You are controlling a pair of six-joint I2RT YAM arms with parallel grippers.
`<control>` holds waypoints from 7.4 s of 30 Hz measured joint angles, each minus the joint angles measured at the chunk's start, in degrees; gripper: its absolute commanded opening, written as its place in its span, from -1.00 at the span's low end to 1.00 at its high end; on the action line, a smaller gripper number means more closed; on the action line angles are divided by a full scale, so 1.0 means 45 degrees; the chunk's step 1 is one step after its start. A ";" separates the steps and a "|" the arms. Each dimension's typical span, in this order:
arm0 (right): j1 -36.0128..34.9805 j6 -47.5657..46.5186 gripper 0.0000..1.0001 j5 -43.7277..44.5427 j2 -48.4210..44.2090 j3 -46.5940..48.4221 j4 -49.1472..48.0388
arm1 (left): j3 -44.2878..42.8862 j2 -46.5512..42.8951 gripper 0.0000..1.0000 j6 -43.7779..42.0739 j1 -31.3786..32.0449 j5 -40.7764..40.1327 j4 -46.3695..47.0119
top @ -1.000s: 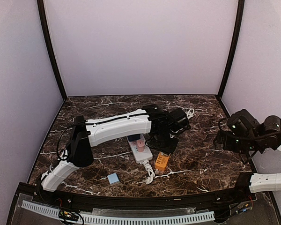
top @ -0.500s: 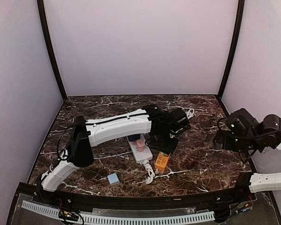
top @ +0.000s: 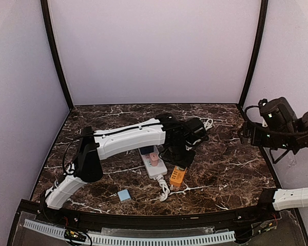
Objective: Insert the plug
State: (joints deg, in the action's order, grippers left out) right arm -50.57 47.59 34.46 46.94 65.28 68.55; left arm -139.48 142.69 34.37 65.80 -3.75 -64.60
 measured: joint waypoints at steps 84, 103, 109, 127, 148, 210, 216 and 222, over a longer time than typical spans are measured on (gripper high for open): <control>0.0000 -0.0005 0.97 0.0204 -0.0481 0.2317 -0.0733 | -0.0782 0.0029 0.65 -0.0034 -0.1389 0.2317 -0.1311; 0.0000 -0.3002 0.97 -0.0364 0.0340 0.0879 -0.4333 | 0.4148 -0.6300 0.56 0.0612 -0.1428 0.0967 -0.2526; 0.0000 -0.3570 0.97 -0.1103 0.0874 0.0316 -0.5153 | 0.7970 -0.8568 0.54 0.2098 -0.1370 0.0573 -0.2336; 0.0005 -0.5226 0.97 -0.2783 0.1520 -0.0515 -0.7028 | 1.2454 -1.0278 0.54 0.7271 -0.0554 0.0563 -0.1389; 0.0024 -0.7023 0.97 -0.3798 0.0646 -0.1273 -0.7276 | 1.5800 -1.0263 0.36 1.1851 0.0568 0.0559 0.2103; 0.0024 -0.6790 0.97 -0.3662 0.0840 -0.1326 -0.6941 | 1.7651 -0.9413 -0.09 1.2400 0.1447 -0.0903 0.4828; 0.0024 -0.6591 0.97 -0.3667 0.1103 -0.1229 -0.6907 | 1.7694 -0.9398 -0.17 1.2211 0.1525 -0.1122 0.4915; 0.0024 -0.6436 0.97 -0.3672 0.1311 -0.0996 -0.6800 | 1.7694 -0.9384 -0.61 1.1812 0.1574 -0.1384 0.5017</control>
State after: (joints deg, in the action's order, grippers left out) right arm -50.46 18.63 17.93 52.84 60.80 37.95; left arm -59.86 100.47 87.53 72.88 -9.98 -42.02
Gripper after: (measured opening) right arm 0.986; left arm 0.406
